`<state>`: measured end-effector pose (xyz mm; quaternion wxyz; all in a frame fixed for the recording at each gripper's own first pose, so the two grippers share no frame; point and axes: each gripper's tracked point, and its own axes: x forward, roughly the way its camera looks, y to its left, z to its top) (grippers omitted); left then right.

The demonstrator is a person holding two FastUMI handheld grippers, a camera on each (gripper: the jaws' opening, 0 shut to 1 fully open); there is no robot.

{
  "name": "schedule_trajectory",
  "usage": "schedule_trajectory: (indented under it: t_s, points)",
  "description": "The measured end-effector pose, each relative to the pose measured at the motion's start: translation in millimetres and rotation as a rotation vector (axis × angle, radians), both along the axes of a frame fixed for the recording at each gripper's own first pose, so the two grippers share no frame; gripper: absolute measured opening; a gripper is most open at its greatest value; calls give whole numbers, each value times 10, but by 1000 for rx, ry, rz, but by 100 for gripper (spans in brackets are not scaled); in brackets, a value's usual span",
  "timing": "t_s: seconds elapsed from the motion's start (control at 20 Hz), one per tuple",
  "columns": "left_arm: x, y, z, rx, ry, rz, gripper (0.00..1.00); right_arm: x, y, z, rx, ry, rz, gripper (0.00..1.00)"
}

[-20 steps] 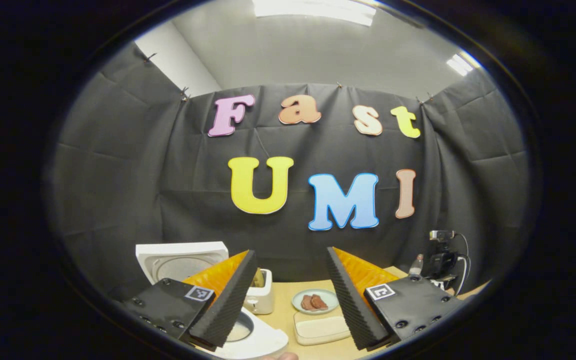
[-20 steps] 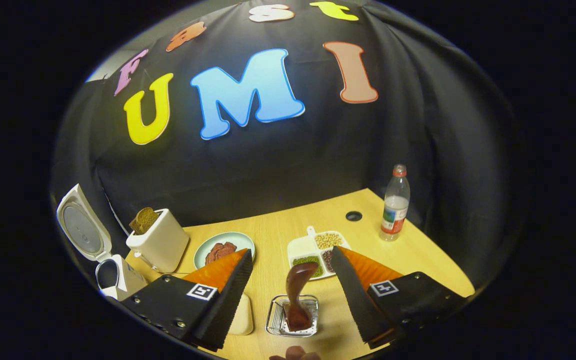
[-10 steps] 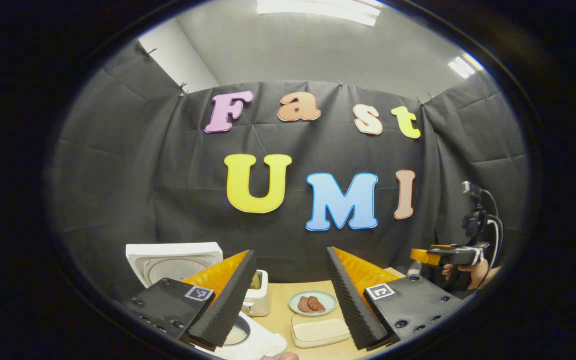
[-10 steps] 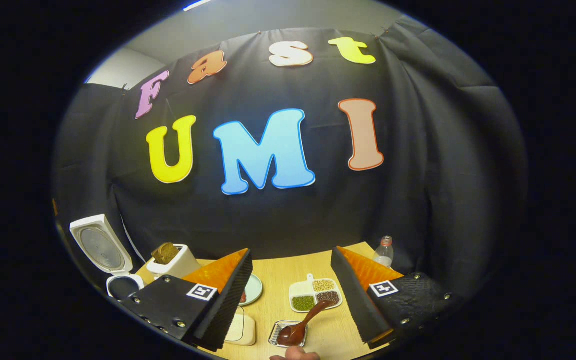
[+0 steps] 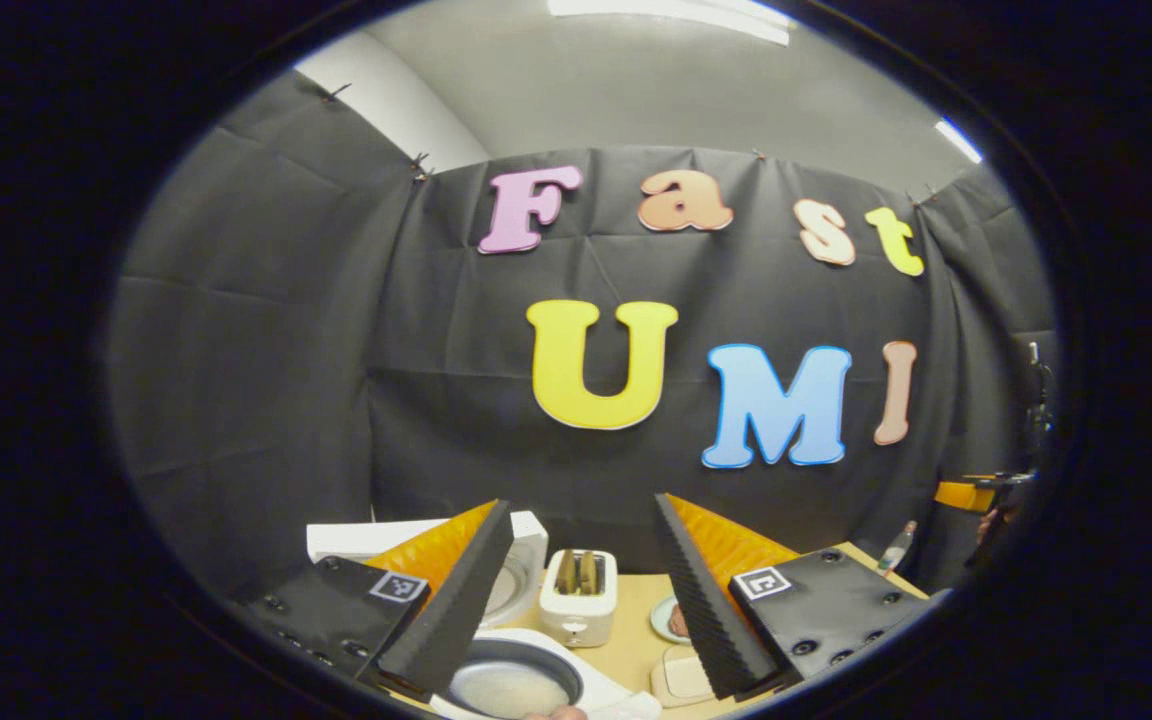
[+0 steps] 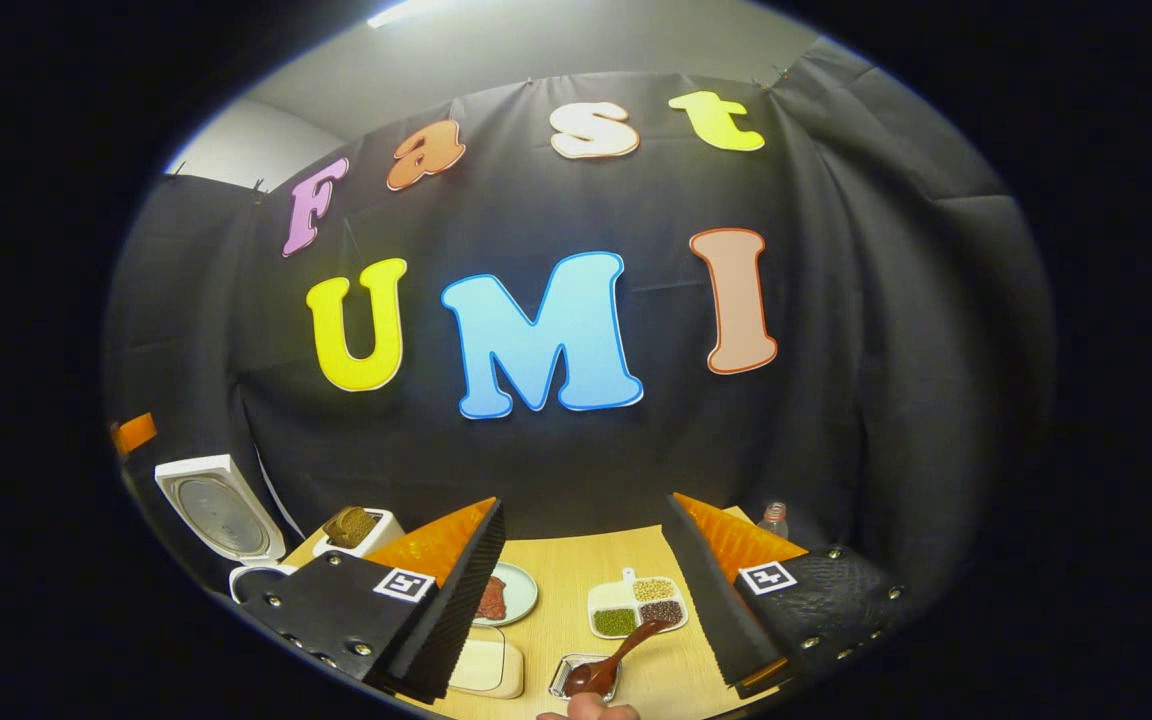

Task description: Close the left gripper, press the button to open the rice cooker; take a wooden spoon from the chopstick holder with the right hand, scoop a spoonful of rice and pour it into the rice cooker, then put the wooden spoon back into the chopstick holder.

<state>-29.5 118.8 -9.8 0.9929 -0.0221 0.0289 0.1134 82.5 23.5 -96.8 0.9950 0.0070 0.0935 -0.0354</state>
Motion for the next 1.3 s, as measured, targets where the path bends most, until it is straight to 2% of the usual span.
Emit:
schedule_trajectory:
  t_s: [0.1, 0.25, 0.4, 0.45, 0.5, 0.65, 0.8, 0.9, 1.0, 1.05, 1.15, 1.2, 1.3]
  points:
    - [44, 111, 2, 10, -1, 43, 98, -4, 14, -17, 1, 7, 4, 95]
    - [71, 360, -4, 47, 11, 112, 92, 26, 41, -48, 11, 19, 10, 95]
    - [85, 437, -96, 9, 50, 160, 98, 38, 83, -44, 15, 24, 15, 95]
    - [73, 443, -123, -6, 70, 171, 95, 40, 94, -60, 11, 26, 19, 95]
    - [64, 447, -142, -14, 86, 179, 93, 43, 116, -63, 4, 29, 23, 95]
    - [54, 507, -204, -21, 116, 205, 98, 58, 133, -91, -14, 32, 26, 95]
    - [57, 501, -297, -72, 157, 218, 92, 80, 142, -115, -1, 40, 22, 95]
    - [14, 475, -329, -99, 189, 232, 99, 183, 130, -65, 7, 45, 20, 95]
    - [2, 474, -352, -119, 215, 249, 98, 195, 119, -79, 6, 49, 19, 95]
    - [-20, 466, -353, -120, 226, 260, 98, 200, 114, -76, 6, 48, 19, 95]
    - [-12, 487, -410, -87, 246, 264, 89, 210, 126, -80, 13, 50, 22, 95]
    - [-19, 458, -484, -71, 275, 263, 94, 216, 140, -93, 16, 53, 25, 95]
    - [7, 410, -472, -51, 270, 261, 95, 245, 175, -132, 25, 61, 32, 95]
